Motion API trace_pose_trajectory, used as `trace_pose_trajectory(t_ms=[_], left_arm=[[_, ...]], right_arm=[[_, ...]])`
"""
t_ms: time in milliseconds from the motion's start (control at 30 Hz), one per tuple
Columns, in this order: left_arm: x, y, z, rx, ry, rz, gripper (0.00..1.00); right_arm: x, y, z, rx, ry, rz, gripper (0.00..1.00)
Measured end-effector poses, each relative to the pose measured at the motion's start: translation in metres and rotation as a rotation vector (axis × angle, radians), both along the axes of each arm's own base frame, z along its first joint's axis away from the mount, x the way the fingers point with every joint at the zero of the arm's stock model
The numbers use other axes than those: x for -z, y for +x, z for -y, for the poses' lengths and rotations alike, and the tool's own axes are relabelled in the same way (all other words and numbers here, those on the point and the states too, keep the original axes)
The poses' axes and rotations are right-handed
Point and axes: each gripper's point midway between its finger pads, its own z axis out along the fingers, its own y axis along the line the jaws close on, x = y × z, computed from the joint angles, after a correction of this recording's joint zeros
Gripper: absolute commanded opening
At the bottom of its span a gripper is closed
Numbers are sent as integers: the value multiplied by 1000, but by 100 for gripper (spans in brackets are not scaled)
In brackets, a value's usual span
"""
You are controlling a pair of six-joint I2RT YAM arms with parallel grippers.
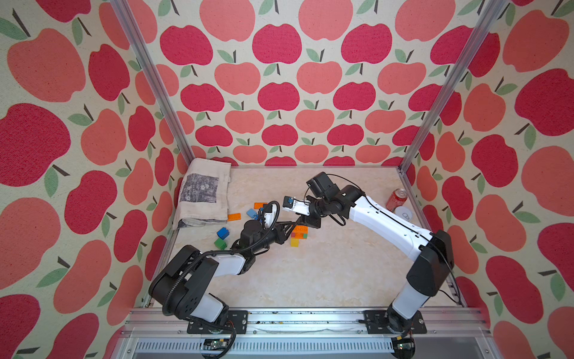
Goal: Assemble the letter p with lego
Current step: Assemble the lego brick with the lego brick.
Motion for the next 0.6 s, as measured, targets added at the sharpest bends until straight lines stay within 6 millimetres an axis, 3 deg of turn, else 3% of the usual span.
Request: trace_pose_trajectory(t_ms=[133, 233, 600], left_arm=[[0, 0, 0, 0, 0, -1, 30], [0, 0, -1, -6, 3, -1, 30], [1, 0, -4, -19, 11, -4, 31]], right_arm=[[30, 6, 3, 21, -59, -12, 44], [40, 13, 1, 36, -71, -9, 44], [37, 14, 1, 54, -44, -19, 52]])
